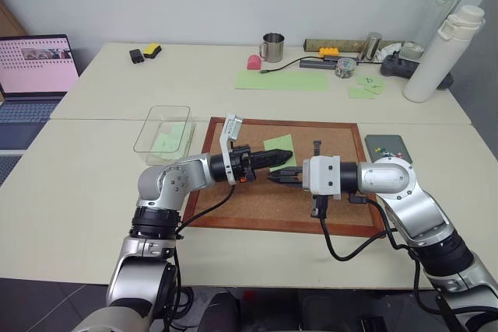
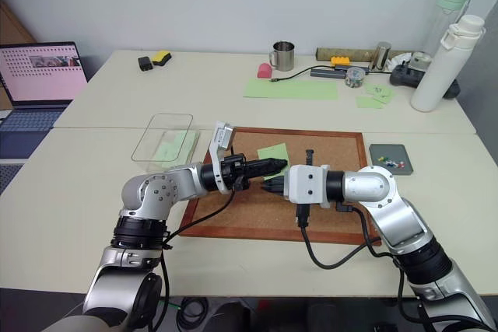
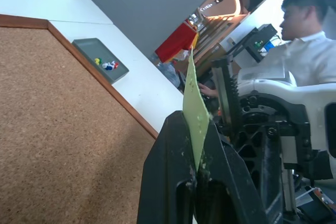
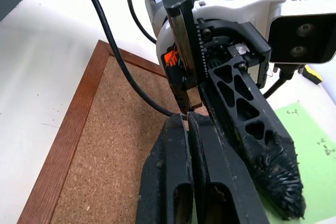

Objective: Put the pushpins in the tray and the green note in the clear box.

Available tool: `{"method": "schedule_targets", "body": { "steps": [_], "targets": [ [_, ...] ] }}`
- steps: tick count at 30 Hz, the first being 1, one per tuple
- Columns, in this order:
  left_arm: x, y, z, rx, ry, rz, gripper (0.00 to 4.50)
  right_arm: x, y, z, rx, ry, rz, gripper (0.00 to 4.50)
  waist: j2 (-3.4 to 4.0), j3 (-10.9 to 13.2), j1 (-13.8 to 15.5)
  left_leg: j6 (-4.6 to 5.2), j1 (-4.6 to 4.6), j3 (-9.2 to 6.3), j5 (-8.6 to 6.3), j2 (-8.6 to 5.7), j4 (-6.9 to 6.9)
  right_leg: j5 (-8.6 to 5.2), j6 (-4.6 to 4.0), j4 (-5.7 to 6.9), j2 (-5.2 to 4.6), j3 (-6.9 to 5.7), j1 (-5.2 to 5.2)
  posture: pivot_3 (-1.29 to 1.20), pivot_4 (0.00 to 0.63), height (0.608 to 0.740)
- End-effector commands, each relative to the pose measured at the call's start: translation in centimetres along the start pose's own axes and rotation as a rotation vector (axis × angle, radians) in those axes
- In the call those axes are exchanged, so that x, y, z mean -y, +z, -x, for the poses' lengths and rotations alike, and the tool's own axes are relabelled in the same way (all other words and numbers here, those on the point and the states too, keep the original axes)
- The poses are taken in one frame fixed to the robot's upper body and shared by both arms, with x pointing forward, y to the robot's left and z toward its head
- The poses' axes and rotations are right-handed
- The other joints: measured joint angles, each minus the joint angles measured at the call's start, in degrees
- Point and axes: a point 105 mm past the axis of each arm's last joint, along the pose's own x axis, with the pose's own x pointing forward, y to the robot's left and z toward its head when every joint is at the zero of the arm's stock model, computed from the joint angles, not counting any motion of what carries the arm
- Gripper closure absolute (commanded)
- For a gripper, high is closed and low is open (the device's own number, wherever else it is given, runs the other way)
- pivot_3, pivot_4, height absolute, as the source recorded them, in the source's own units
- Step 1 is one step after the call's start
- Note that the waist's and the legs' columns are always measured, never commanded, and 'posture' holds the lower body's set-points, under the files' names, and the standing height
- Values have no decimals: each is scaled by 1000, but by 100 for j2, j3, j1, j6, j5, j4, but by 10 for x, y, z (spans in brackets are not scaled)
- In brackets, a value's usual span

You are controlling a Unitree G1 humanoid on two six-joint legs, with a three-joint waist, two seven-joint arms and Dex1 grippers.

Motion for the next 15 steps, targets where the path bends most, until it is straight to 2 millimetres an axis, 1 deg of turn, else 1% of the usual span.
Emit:
{"method": "schedule_targets", "body": {
  "steps": [1,5,7,8,12,13,15],
  "targets": [
    [-5,4,-3,-23,64,-126,4475,17,17,11,57,-114,-41,4500,0,0,1,0,0,0,0,0,0,0,0,0,0,0,0,0,150,740],
    [-18,-1,-3,-70,137,-234,4475,27,31,18,111,-186,-142,4500,0,0,8,-2,0,0,1,0,-1,0,0,0,0,1,0,0,150,740],
    [-20,1,-3,-71,139,-251,4475,29,31,22,112,-215,-176,4500,0,0,9,-2,0,0,1,0,-1,0,0,0,0,1,0,0,150,740],
    [-18,3,-6,-69,128,-260,4475,30,29,27,106,-242,-205,4500,0,0,8,0,-1,0,0,0,-1,0,0,0,0,1,0,0,150,740],
    [-1,16,-19,-51,60,-309,4475,41,12,48,101,-413,-364,4500,-3,2,34,17,-7,-4,-9,0,0,0,0,-2,-1,-6,0,0,150,740],
    [5,19,-23,-46,39,-341,4475,49,2,58,95,-498,-431,4500,-3,2,32,17,-8,-3,-9,-1,1,0,0,-2,-1,-5,0,0,150,740],
    [18,23,-32,-46,-1,-421,4475,62,-26,83,44,-675,-545,4500,-2,1,28,16,-8,-1,-9,-2,1,0,0,-1,-2,-2,0,0,150,740]
  ]
}}
